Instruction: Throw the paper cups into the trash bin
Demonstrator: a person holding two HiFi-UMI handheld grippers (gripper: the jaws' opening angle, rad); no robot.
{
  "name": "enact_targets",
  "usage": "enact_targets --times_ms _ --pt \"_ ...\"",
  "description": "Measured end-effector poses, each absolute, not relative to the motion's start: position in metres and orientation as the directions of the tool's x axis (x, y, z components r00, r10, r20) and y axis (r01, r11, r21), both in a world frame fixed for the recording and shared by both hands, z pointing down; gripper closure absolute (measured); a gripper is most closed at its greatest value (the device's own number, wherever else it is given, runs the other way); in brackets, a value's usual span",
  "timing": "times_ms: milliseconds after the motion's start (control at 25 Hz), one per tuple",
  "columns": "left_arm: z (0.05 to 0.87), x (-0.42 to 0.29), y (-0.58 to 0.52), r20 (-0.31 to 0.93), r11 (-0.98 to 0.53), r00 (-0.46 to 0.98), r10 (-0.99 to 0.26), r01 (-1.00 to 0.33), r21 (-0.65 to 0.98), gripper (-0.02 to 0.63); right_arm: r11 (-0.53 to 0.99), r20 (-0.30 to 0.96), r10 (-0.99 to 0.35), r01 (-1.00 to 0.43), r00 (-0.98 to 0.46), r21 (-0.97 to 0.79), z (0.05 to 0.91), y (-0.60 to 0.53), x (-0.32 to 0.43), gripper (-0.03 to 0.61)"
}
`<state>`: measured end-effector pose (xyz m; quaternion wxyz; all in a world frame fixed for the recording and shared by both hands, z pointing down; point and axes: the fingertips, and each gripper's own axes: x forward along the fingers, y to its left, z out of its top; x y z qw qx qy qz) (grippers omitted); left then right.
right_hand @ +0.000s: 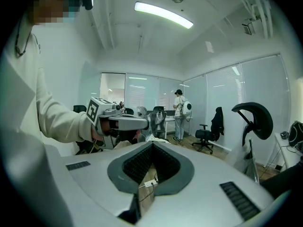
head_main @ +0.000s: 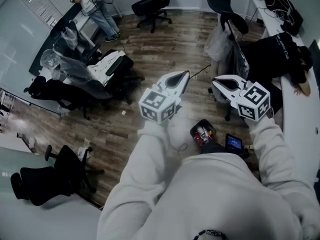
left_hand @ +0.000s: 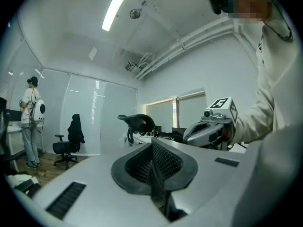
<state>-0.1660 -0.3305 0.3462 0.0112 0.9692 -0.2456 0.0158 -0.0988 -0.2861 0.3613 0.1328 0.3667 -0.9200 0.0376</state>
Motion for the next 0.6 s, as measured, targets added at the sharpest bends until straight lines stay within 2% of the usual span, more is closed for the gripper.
enact_targets --times_ms 240,600 --pt "0.309 -0.154 -0.335 0.006 -0.888 0.888 -0.459 -0.459 -0.032 0.624 0.729 0.249 -0.668 -0.684 -0.701 0.030 0.348 -0.296 -0.103 0.558" --pt "0.321 -0.153 -0.322 0.016 -0.893 0.893 -0.449 -0.449 -0.010 0.624 0.724 0.250 -0.669 -0.690 -0.700 0.003 0.354 -0.290 -0.103 0.559"
